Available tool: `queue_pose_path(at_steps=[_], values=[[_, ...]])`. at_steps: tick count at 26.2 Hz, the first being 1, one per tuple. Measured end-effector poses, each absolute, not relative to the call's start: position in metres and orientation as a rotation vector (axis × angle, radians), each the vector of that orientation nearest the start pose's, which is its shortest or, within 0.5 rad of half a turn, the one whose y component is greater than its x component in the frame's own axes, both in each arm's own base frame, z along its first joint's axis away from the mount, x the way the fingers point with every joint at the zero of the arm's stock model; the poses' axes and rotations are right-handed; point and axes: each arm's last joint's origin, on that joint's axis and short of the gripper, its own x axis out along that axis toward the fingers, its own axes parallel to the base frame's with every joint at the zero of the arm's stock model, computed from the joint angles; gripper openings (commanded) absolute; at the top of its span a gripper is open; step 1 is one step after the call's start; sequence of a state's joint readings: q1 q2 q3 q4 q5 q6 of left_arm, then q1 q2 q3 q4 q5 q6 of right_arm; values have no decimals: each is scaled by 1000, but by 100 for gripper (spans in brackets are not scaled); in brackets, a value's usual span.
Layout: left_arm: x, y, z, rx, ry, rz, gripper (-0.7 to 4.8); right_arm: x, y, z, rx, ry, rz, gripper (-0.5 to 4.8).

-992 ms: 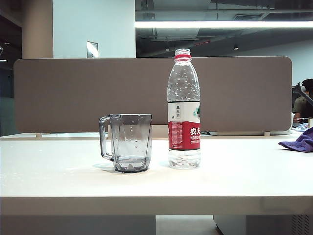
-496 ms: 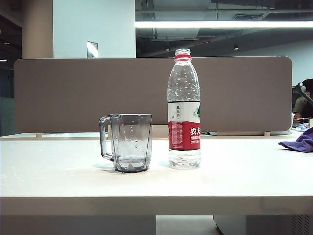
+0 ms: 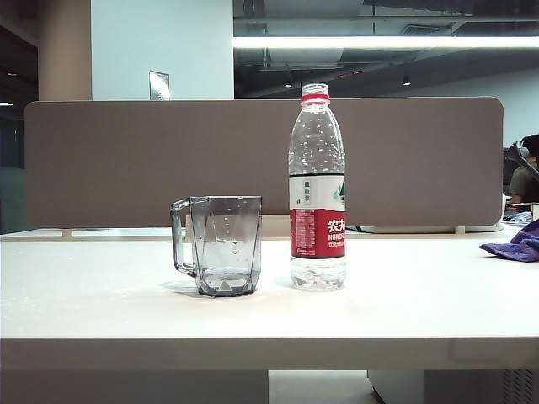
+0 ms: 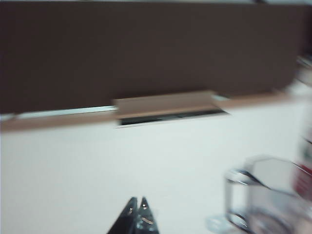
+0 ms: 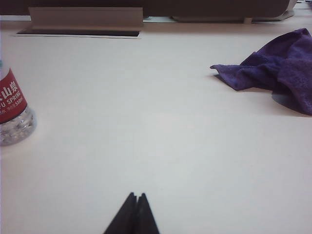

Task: Pick up the mineral water bottle on the table and pour a little water into the mug.

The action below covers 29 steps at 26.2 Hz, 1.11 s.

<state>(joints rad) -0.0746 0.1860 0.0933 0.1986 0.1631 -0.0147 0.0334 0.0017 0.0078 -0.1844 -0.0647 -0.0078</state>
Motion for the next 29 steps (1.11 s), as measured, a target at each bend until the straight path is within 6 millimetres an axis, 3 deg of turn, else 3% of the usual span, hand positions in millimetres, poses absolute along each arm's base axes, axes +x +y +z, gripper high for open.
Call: queue_pose_path(at_steps=[2, 8, 20, 29], values=[[105, -9, 193, -77, -103, -140, -5, 96, 5, 148, -5, 178, 99, -1], [99, -2, 178, -90, -130, -73, -5, 96, 5, 148, -5, 178, 99, -1], [96, -2, 149, -114, 168, -56, -5, 96, 5, 148, -5, 178, 99, -1], [96, 1, 149, -75, 176, -27, -5, 96, 5, 148, -5, 178, 98, -1]])
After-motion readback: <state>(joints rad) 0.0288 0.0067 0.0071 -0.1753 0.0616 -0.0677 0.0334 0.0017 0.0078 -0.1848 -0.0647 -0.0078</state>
